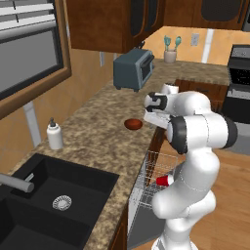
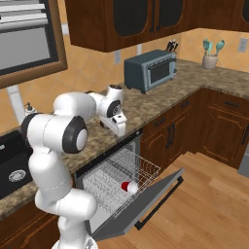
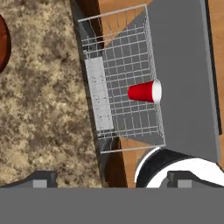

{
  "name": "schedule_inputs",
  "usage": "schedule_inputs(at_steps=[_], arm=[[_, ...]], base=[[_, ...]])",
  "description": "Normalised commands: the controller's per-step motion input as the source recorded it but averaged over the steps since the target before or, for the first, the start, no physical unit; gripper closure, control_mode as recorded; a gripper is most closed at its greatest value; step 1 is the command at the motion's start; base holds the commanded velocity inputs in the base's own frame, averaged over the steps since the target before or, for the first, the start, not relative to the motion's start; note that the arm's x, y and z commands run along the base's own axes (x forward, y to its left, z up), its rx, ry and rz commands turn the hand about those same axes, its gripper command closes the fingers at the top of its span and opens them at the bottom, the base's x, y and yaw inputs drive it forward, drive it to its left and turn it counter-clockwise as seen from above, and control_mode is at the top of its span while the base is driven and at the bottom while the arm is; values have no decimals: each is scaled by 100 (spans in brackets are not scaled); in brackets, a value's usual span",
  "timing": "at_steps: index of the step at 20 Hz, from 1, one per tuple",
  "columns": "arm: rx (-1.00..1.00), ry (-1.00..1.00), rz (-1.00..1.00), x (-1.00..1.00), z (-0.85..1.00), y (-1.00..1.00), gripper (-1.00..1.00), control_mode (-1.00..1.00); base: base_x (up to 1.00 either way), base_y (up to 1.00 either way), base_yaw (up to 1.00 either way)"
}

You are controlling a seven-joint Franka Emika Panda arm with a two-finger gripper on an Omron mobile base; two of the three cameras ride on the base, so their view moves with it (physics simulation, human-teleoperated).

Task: Pick up the cup and bowl from the counter, place them in the dishwasher, and close the dishwasher door.

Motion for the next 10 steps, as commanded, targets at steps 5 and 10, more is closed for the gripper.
schedule_inputs(at_steps=[5, 10], arm=[[17, -10, 4, 51, 0, -1, -100, -100], [0, 0, 0, 67, -4, 2, -100, -100]], base=[[0, 0, 0], [0, 0, 0]])
